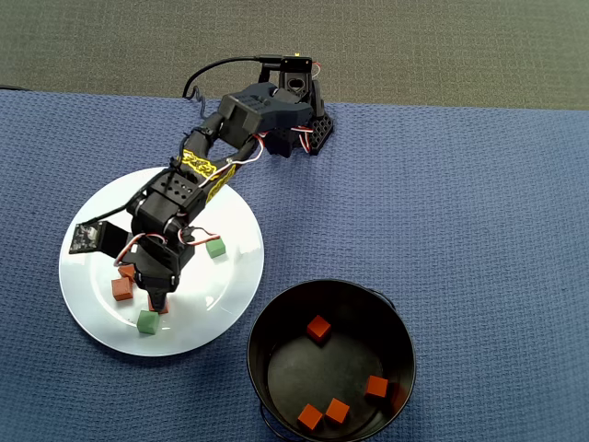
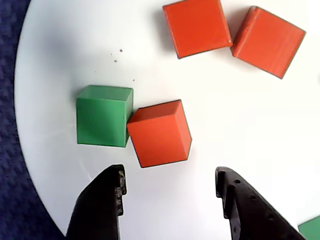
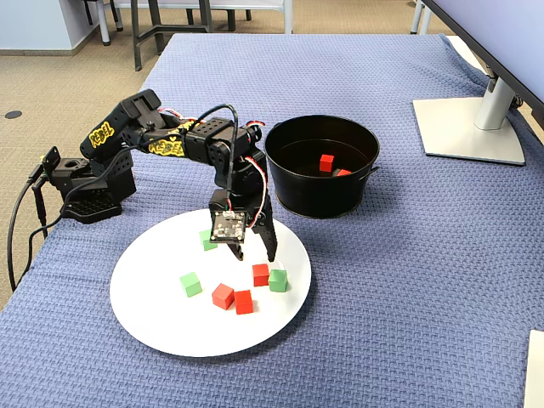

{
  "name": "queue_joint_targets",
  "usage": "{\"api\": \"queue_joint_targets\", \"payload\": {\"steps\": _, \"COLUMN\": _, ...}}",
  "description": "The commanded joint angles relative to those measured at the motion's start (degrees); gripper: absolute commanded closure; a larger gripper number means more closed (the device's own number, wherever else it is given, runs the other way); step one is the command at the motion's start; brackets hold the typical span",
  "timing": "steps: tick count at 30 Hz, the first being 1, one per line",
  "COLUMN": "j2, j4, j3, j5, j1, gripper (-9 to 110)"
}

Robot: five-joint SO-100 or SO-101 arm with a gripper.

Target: Pick up the red cubes from the white plate and place them in the black recipient

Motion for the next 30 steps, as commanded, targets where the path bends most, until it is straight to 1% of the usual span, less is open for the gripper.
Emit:
{"api": "queue_joint_targets", "payload": {"steps": 1, "j2": -0.8, "j4": 1.6, "j3": -6.1, "j5": 0.4, "j1": -1.5, "gripper": 86}}
{"api": "queue_joint_targets", "payload": {"steps": 16, "j2": -9.8, "j4": 6.5, "j3": -19.1, "j5": -0.2, "j1": -2.2, "gripper": 87}}
{"api": "queue_joint_targets", "payload": {"steps": 30, "j2": -12.2, "j4": 7.0, "j3": -21.8, "j5": -0.9, "j1": 0.7, "gripper": 90}}
